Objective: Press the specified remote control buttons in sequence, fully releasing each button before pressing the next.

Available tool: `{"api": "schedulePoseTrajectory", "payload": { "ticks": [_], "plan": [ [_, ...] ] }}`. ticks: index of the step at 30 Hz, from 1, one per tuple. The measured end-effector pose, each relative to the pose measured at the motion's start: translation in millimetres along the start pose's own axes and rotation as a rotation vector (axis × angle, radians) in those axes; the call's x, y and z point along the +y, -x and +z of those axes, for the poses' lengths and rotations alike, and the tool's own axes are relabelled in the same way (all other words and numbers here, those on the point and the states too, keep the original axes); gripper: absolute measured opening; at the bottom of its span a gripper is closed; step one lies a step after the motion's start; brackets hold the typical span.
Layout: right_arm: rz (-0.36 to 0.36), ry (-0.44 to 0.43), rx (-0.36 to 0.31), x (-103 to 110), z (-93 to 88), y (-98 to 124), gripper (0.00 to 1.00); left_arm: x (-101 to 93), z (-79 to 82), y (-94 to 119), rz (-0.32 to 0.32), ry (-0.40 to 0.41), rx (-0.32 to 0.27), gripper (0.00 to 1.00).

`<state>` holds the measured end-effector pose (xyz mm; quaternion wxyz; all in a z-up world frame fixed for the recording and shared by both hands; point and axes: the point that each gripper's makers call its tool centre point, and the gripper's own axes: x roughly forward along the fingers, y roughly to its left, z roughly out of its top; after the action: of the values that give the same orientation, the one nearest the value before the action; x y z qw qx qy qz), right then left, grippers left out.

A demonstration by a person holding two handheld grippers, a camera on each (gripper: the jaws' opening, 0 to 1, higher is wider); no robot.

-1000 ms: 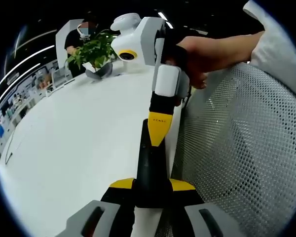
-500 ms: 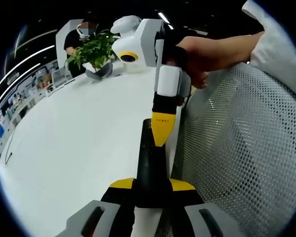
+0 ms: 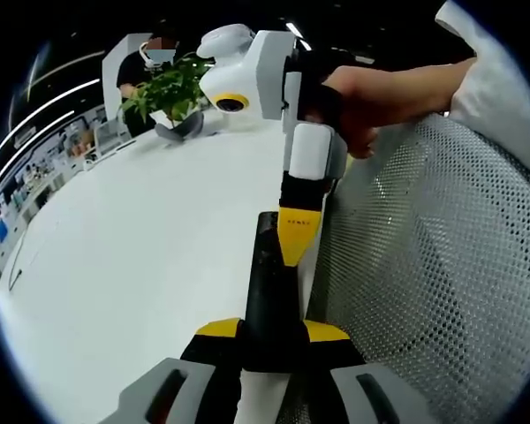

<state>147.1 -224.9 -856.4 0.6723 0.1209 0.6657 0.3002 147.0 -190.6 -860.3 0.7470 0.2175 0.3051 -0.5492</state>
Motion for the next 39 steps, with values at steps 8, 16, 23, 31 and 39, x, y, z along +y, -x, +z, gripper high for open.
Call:
{"api": "schedulePoseTrajectory", "payload": {
  "ticks": [8, 16, 23, 31, 39],
  "plan": [
    [0.032, -0.012, -0.004, -1.3, 0.5, 0.7, 0.00, -0.2, 0.1, 0.1, -0.001, -0.005, -0.003, 0.25],
    [0.020, 0.012, -0.002, 1.3, 0.7, -0.5, 0.00, 0.6, -2.2, 1.8, 0.015, -0.001, 0.030, 0.25],
    [0.030, 0.002, -0.008, 0.6, 1.9, -0.4, 0.00, 2.5, -11.5, 10.1, 0.021, -0.001, 0.064, 0.25],
    [0.030, 0.017, -0.001, 1.1, 1.8, -0.4, 0.00, 1.3, -11.2, 9.7, 0.016, -0.012, 0.069, 0.24],
    [0.019, 0.022, -0.012, -1.5, 3.2, 1.6, 0.00, 2.2, -8.9, 8.1, 0.004, -0.001, 0.060, 0.24]
  ]
}}
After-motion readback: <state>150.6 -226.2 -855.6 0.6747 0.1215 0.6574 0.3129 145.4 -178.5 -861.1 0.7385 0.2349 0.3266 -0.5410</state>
